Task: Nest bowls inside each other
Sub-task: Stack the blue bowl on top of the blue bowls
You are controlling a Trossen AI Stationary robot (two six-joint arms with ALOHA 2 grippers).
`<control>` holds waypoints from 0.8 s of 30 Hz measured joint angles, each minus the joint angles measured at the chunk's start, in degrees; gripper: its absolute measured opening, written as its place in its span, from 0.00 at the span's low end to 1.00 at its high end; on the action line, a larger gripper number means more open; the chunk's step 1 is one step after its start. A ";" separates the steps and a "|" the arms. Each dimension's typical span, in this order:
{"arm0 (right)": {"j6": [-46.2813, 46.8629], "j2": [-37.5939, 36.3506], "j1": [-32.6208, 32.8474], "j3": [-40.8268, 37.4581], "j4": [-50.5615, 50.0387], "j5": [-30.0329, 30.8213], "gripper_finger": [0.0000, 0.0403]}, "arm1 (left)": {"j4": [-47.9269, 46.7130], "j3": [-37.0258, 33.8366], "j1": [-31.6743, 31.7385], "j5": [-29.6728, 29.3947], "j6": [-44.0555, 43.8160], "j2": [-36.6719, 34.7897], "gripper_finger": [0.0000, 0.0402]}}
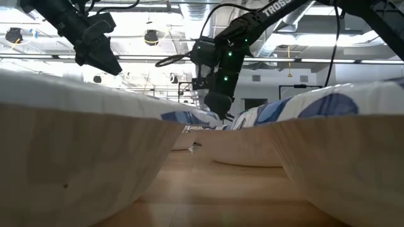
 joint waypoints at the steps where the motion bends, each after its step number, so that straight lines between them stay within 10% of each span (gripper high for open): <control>1: 0.03 0.00 -0.33 0.00 -0.11 -0.01 0.58 | 0.00 0.00 0.00 0.00 0.00 0.00 0.37; 24: 2.50 1.01 -3.77 -1.79 3.82 -2.86 0.58 | -0.06 0.00 0.00 -0.66 0.03 0.00 0.37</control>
